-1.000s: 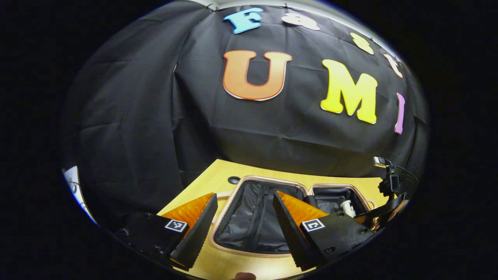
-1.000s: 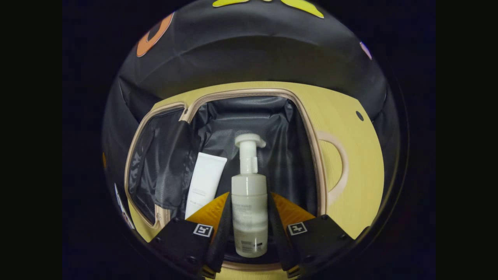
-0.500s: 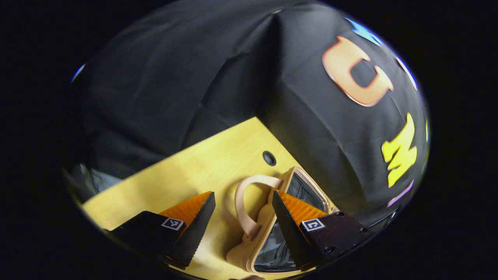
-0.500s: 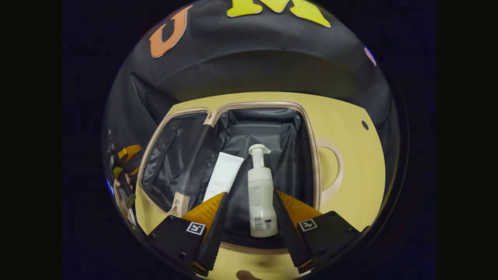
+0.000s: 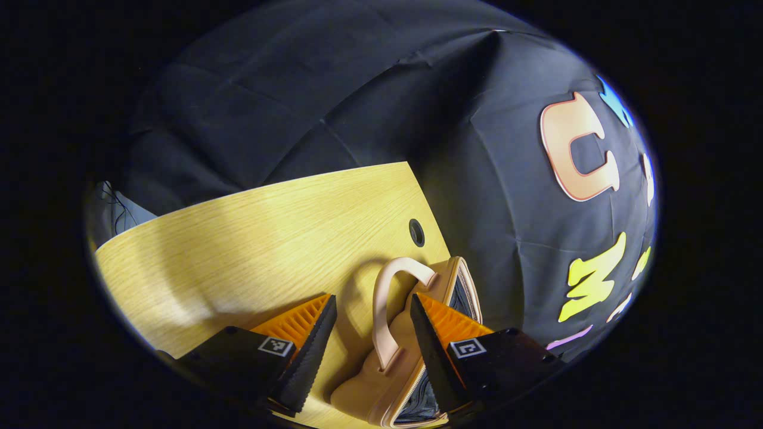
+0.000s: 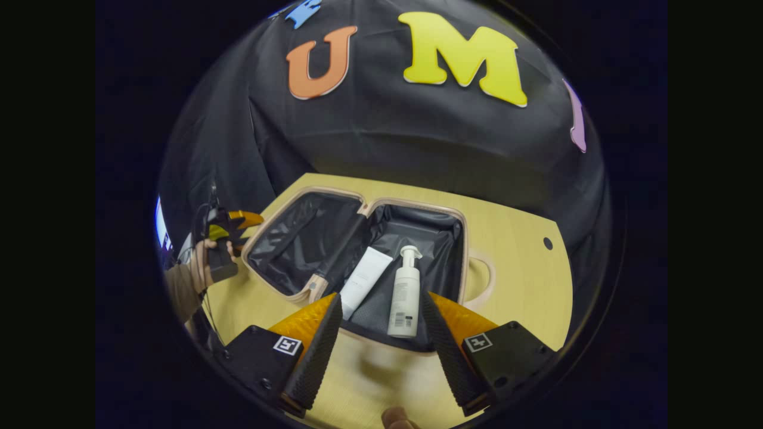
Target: First open the suitcase, pack the skin care products into it, and then close the suitcase.
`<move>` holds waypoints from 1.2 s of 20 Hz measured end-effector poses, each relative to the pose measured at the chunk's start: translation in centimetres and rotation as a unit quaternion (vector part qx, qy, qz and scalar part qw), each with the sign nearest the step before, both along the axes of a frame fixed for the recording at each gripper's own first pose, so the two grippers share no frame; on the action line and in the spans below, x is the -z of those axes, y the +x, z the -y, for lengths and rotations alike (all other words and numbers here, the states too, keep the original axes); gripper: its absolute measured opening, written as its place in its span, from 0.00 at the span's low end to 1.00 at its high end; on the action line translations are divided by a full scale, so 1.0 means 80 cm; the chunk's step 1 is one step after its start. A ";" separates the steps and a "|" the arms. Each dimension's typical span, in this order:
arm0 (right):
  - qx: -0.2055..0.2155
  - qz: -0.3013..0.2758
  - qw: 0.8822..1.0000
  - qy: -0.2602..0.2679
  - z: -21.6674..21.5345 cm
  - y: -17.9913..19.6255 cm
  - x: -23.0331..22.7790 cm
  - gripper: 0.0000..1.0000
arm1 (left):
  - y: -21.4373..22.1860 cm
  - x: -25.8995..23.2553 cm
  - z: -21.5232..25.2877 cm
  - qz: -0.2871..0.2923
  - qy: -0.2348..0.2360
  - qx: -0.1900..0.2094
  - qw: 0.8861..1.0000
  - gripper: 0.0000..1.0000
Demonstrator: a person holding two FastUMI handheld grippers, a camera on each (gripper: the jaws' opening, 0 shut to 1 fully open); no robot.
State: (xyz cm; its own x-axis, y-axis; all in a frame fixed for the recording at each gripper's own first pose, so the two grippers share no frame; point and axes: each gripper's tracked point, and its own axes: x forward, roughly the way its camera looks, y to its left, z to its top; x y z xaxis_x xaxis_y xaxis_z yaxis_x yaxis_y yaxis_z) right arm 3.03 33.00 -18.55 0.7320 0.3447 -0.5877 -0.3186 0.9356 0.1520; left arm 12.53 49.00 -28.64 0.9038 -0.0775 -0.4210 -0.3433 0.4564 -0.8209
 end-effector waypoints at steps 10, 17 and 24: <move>0.122 0.107 0.986 -0.040 0.154 -0.113 -0.134 0.80 | 0.006 0.009 0.010 -0.027 -0.006 -0.027 0.999 0.15; 0.181 0.143 0.973 -0.021 0.239 -0.130 -0.171 0.80 | -0.016 -0.044 0.017 -0.049 0.071 -0.028 0.996 0.03; 0.198 0.169 0.965 0.014 0.294 -0.136 -0.182 0.81 | -0.018 -0.188 0.055 0.021 0.157 -0.023 0.987 0.03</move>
